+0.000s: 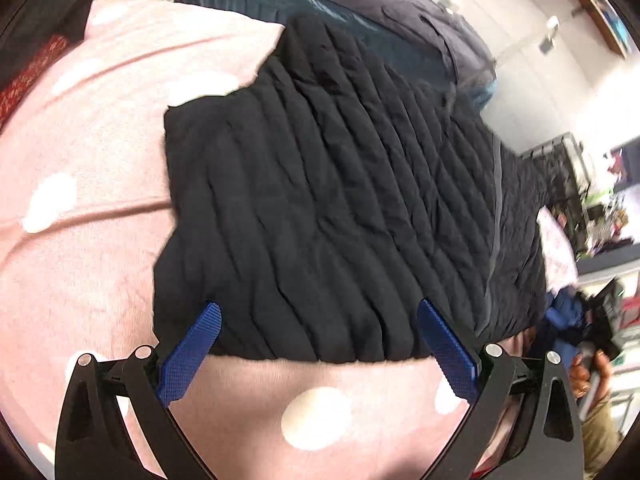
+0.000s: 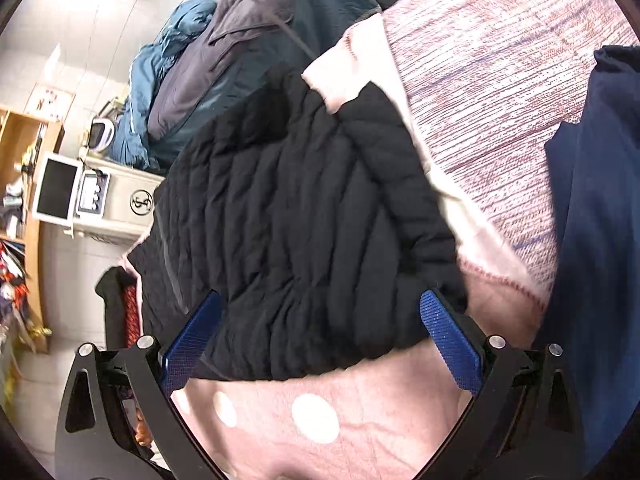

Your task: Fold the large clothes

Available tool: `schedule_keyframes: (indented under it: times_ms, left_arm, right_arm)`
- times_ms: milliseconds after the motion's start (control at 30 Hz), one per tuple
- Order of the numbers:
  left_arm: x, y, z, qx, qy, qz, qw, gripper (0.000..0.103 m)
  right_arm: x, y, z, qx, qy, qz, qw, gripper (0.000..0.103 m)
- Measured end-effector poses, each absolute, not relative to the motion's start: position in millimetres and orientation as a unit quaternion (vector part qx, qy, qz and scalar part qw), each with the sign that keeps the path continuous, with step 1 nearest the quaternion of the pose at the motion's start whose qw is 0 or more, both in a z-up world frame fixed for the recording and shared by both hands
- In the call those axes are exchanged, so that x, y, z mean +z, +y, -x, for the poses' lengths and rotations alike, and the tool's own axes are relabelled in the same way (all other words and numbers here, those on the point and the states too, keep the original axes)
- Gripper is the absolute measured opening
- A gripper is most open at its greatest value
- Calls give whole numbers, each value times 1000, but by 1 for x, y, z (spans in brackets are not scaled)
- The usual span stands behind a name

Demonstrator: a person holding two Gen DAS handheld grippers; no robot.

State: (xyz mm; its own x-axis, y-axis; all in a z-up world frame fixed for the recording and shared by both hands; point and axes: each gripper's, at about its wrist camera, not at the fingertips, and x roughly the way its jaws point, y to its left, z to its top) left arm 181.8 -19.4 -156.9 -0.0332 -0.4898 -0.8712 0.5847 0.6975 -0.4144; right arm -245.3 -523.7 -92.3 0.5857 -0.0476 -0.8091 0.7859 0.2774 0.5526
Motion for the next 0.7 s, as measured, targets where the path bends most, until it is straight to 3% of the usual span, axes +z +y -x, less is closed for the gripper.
schedule_keyframes:
  times_ms: [200,400,700]
  left_arm:
    - [-166,-20,-226,-367,632,25,682,97]
    - [-167,-24,-250,-350,624,-7,699,97]
    - [-216,-22,-282,-330,677,22,657,97]
  right_arm:
    - [-119,-545,224,-276,375,-522,715,98]
    - [-148,-569,215,-276,378,-548,694,98]
    - [-163,-574,192,-274,444,-489,699,98]
